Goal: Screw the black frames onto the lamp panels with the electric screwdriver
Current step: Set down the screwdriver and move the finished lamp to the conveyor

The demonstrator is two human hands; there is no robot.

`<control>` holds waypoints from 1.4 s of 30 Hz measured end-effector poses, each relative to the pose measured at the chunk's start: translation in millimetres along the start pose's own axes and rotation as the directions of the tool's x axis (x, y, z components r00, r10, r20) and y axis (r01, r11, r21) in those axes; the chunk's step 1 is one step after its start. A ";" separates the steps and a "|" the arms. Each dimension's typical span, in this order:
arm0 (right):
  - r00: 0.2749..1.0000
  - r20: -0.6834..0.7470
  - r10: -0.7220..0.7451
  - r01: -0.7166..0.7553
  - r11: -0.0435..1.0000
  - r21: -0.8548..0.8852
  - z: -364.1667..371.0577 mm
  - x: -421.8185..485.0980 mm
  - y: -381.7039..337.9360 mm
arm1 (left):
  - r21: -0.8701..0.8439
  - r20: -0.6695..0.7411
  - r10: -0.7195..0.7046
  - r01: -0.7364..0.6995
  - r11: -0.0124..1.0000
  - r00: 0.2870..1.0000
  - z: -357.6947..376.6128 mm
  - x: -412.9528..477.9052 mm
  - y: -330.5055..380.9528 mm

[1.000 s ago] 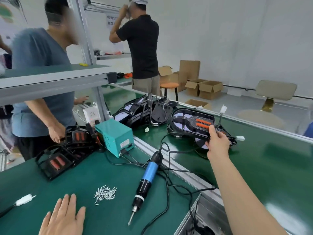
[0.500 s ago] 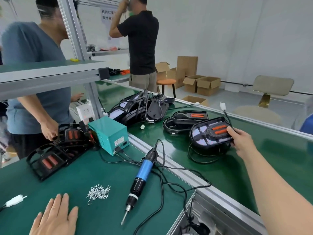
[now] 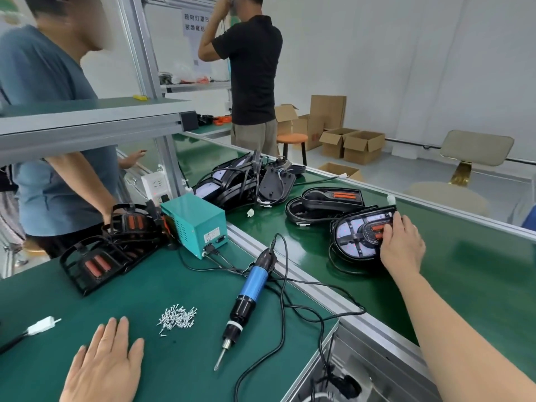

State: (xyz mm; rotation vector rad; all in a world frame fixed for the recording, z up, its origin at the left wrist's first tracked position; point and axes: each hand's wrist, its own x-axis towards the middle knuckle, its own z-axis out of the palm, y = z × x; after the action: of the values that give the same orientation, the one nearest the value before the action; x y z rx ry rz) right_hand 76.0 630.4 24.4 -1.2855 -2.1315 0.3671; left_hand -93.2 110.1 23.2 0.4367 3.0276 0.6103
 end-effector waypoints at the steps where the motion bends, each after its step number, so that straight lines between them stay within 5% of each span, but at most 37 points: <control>1: 1.000 0.017 0.010 -0.010 1.000 0.001 2.5 -3.6 -0.9 | 0.011 -0.007 0.009 -0.009 1.000 1.000 1.0 -1.5 -2.0; 16: 0.999 0.002 -0.034 0.034 0.998 -0.055 3.0 -29.6 -27.0 | 0.178 -0.004 -0.007 0.007 0.984 1.000 16.6 -19.6 -20.8; 23: 0.952 -0.020 -0.306 0.306 0.945 0.112 -0.5 -75.1 -113.1 | 0.216 -0.006 -0.029 0.030 0.976 1.000 23.2 -20.7 -24.1; 30: 0.815 0.042 -0.578 0.506 0.746 0.433 0.7 -182.4 -223.6 | 0.183 -0.018 -0.028 0.031 0.983 0.999 22.6 -22.1 -22.4; 36: 0.677 0.180 -0.714 0.424 0.578 0.698 14.9 -293.8 -292.5 | 0.078 -0.077 -0.010 0.016 0.997 0.997 19.7 -26.1 -19.2; 42: 0.580 0.470 -0.665 0.116 0.639 0.761 41.0 -369.8 -314.4 | -0.056 -0.175 -0.003 -0.007 0.998 0.984 11.2 -22.4 -29.4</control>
State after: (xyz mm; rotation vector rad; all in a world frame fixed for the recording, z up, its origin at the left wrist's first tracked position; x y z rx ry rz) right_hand -44.5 158.4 23.7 -0.1202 -2.4442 1.4814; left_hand -78.7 82.1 0.9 0.4042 3.1650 0.7724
